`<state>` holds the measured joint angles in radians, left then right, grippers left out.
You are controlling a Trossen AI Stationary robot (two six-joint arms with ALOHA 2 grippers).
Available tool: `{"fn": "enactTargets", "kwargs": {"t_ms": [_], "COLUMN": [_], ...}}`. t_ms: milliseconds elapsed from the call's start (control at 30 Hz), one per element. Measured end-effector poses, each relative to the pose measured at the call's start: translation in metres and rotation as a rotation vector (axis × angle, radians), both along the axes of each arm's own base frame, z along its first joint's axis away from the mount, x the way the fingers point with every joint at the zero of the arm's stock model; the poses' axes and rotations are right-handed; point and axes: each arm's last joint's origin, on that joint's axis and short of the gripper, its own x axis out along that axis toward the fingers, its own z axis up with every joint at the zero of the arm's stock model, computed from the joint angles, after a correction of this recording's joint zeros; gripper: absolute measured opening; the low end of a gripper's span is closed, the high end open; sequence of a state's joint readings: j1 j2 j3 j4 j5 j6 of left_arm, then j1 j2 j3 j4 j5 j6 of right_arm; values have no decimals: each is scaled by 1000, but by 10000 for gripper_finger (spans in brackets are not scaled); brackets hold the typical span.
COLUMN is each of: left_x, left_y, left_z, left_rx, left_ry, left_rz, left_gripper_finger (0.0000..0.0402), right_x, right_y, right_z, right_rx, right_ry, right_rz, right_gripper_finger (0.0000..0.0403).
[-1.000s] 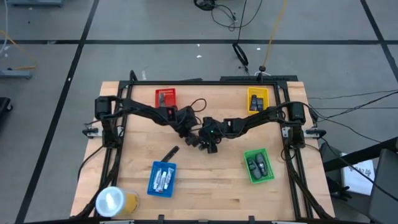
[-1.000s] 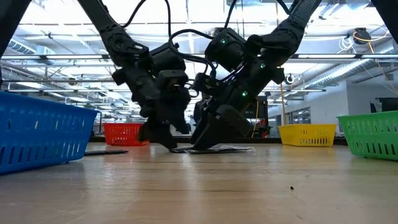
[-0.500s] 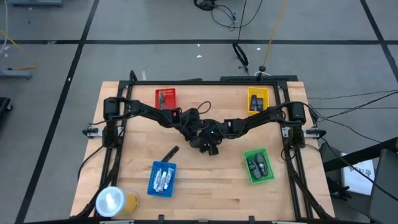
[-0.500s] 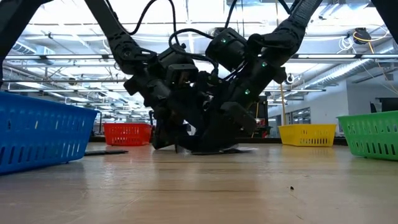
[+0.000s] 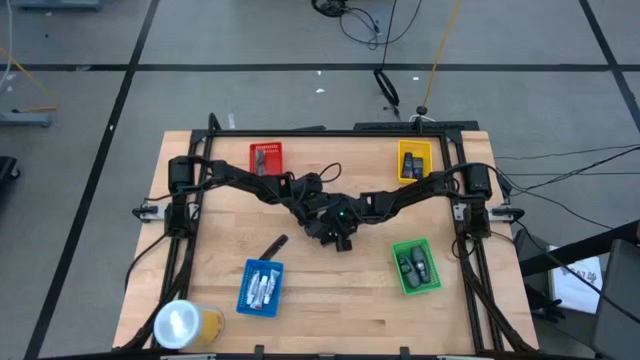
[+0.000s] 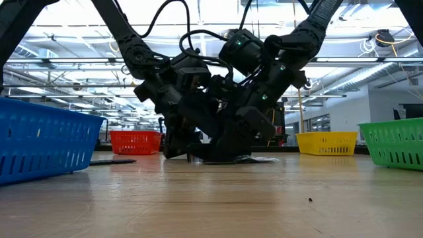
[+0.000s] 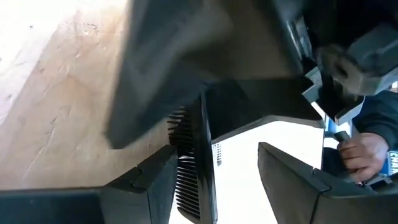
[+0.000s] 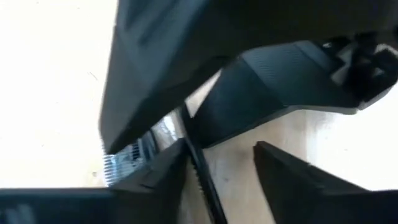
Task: Pick & Place Travel size toiletries
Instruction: Put the top left black comb into the orange basket
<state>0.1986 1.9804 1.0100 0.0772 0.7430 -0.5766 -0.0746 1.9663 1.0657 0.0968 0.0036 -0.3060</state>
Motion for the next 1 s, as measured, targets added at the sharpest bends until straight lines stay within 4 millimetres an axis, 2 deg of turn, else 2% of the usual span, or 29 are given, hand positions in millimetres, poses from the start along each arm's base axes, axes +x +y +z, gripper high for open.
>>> {"fn": "enactTargets", "kwargs": {"t_ms": [233,300,500,633,1000], "left_x": [-4,-5,-10,-14,-28], "left_y": [6,8,15,20,19], "left_z": [-1,-1,0,6,69], "left_rx": [2,4,2,8,176], "left_ry": [18,26,44,43,-121], "left_rz": [-11,-11,-11,5,-11], "left_gripper_finger": [209,209,209,209,209], "right_x": [0,0,0,-2,-5], "right_y": [3,3,3,3,11], "right_z": [0,0,4,15,56], "right_rx": [33,34,41,26,19], "right_ry": [2,2,-8,-28,-157], "right_rz": [27,32,36,30,46], "right_gripper_finger": [34,11,6,5,2]}}
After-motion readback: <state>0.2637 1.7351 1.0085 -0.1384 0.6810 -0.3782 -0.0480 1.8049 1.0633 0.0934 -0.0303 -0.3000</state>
